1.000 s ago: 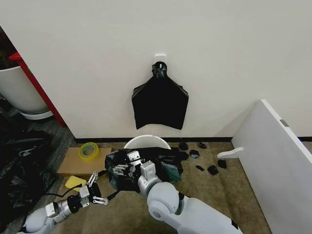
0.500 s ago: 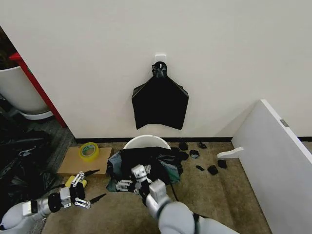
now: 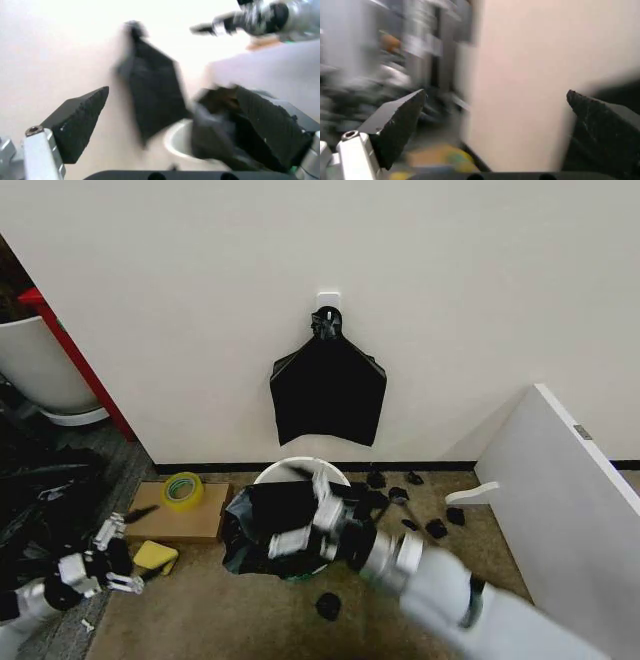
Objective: Place the garbage bag over the trash bin.
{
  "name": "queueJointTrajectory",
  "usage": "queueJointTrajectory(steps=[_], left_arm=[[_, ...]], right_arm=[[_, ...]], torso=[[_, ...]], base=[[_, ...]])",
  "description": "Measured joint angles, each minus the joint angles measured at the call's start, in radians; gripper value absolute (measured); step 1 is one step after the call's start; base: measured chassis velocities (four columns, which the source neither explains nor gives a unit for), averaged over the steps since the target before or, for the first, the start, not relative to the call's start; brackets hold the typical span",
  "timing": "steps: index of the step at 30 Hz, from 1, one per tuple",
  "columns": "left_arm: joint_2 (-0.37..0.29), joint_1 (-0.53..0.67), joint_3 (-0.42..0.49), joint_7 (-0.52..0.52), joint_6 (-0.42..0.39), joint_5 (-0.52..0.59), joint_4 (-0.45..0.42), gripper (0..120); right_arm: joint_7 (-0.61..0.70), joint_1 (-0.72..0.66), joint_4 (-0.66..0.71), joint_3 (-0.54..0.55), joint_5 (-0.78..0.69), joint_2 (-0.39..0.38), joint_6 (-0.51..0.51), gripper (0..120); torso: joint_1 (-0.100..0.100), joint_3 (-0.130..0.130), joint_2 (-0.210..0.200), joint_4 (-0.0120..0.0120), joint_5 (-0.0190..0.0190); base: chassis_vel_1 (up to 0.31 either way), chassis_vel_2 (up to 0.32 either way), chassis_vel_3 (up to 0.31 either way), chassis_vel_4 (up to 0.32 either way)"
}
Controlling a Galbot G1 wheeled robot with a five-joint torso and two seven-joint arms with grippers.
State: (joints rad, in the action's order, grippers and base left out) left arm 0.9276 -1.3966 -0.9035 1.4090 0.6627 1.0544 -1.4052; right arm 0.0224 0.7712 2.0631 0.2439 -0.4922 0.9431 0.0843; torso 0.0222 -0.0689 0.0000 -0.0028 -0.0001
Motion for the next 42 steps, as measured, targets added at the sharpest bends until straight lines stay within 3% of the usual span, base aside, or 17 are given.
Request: queueJointTrajectory(steps=[1,3,5,6,10,15,21,25,36,42], left_arm=[[0.002,0.001,0.0,-0.037,0.006,0.01,0.004,100],[0.02,-0.003,0.008,-0.178,0.027,0.026,0.009,100],[0.024,-0.004,0.01,-0.199,0.028,0.03,0.007,100],[0.041,-0.013,0.022,-0.281,0.027,0.055,-0.011,100],[0.072,-0.029,0.047,-0.436,0.012,0.115,-0.061,100],[0.08,-0.029,0.051,-0.467,0.013,0.108,-0.069,100],[0.095,-0.035,0.048,-0.481,0.028,0.095,-0.078,100],[0.098,-0.04,0.041,-0.484,0.032,0.092,-0.08,100],[0.102,-0.037,0.043,-0.486,0.036,0.071,-0.072,100],[0.1,-0.037,0.04,-0.493,0.038,0.065,-0.065,100]], right_arm=[[0.052,-0.039,-0.019,0.008,-0.034,0.012,0.064,100],[0.248,-0.172,-0.118,0.049,-0.163,0.075,0.3,100],[0.269,-0.189,-0.135,0.054,-0.181,0.085,0.331,100],[0.314,-0.247,-0.202,0.065,-0.242,0.124,0.441,100],[0.219,-0.347,-0.346,0.074,-0.269,0.188,0.615,100],[0.09,-0.399,-0.44,0.096,-0.192,0.209,0.656,100],[-0.218,-0.411,-0.573,0.073,0.0,0.214,0.641,100],[-0.375,-0.385,-0.618,0.043,0.099,0.208,0.619,86],[-0.404,-0.37,-0.657,0.037,0.169,0.215,0.622,48],[-0.387,-0.348,-0.613,0.039,0.151,0.2,0.644,22]], torso=[[0.0,0.0,0.0,0.0005,-0.0001],[0.0,0.0,0.0,0.0005,0.0005],[0.0,0.0,0.0,0.0006,0.0003],[0.0,0.0,0.0,0.0005,-0.0003],[0.0,0.0,0.0,0.0005,0.0001],[0.0,0.0,0.0,0.0003,0.0003],[0.0,0.0,0.0,0.0002,0.0004],[0.0,0.0,0.0,0.0001,0.0004],[0.0,0.0,0.0,0.0004,0.0004],[0.0,0.0,0.0,0.0003,0.0001]], base=[[0.0,0.0,0.0,0.0],[0.0,0.0,0.0,0.0],[0.0,0.0,0.0,0.0],[0.0,0.0,0.0,0.0],[0.0,0.0,0.0,0.0],[0.0,0.0,0.0,0.0],[0.0,0.0,0.0,0.0],[0.0,0.0,0.0,0.0],[0.0,0.0,0.0,0.0],[0.0,0.0,0.0,0.0]])
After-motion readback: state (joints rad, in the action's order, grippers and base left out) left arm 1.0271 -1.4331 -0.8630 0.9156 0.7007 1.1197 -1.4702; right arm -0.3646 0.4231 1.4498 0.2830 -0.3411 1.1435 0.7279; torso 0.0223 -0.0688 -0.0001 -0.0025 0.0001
